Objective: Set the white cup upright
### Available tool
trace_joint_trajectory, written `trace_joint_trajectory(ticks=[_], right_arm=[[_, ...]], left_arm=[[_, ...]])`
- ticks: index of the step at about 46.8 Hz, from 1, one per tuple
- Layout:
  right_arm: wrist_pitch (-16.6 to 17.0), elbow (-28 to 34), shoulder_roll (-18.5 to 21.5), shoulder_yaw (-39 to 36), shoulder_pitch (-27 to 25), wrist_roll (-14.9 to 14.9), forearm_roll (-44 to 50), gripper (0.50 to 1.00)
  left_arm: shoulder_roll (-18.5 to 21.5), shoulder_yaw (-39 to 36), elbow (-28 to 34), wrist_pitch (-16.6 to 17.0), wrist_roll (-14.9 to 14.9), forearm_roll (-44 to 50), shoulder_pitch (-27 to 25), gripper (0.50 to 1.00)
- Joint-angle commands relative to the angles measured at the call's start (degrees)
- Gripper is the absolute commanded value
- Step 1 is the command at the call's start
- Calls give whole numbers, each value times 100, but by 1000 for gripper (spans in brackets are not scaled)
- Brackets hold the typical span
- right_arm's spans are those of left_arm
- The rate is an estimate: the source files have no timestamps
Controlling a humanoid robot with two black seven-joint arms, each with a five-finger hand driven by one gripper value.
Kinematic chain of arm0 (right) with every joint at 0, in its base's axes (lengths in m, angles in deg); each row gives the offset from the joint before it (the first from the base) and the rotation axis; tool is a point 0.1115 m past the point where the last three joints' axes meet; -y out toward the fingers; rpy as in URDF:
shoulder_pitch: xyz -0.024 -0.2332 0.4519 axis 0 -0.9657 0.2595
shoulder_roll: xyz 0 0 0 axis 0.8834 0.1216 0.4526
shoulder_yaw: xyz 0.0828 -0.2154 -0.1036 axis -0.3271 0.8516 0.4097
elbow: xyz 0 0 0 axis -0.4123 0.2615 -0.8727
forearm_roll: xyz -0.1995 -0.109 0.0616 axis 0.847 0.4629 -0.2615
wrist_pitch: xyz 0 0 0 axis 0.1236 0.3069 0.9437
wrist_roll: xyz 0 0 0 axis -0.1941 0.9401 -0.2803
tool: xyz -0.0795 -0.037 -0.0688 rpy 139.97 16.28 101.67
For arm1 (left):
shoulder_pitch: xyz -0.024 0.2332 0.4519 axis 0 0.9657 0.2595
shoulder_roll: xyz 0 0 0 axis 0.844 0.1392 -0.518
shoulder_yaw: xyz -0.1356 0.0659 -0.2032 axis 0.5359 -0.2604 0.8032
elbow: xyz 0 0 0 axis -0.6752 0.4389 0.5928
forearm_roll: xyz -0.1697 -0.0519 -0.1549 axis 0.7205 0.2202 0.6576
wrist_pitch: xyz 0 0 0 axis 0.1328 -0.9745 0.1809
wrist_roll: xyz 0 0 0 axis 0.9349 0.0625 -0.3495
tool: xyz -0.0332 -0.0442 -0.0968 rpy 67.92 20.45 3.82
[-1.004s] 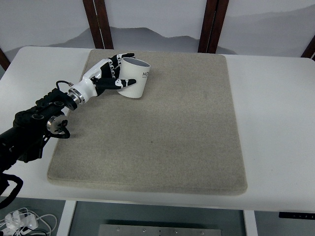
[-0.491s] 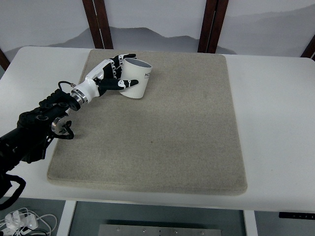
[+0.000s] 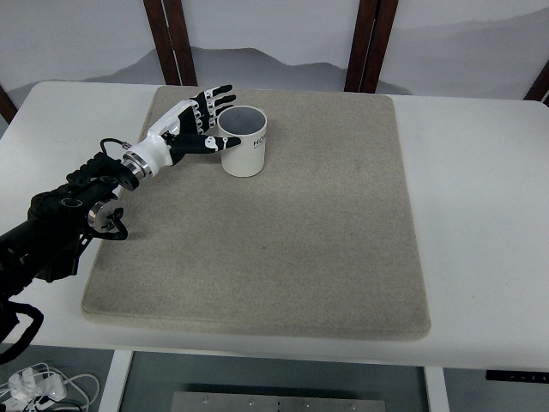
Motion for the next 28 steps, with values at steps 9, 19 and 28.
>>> trace_joint_trajectory(ticks=[9, 19, 28], right_arm=[[0, 0, 0, 0, -9, 1, 1, 952], [0, 0, 0, 0, 0, 1, 1, 952], [0, 0, 0, 0, 0, -8, 1, 952]], left_arm=[[220, 88, 37, -231, 0, 70, -219, 999], [528, 387, 37, -591, 0, 96, -448, 999], [607, 449, -33, -644, 0, 360, -720, 999]])
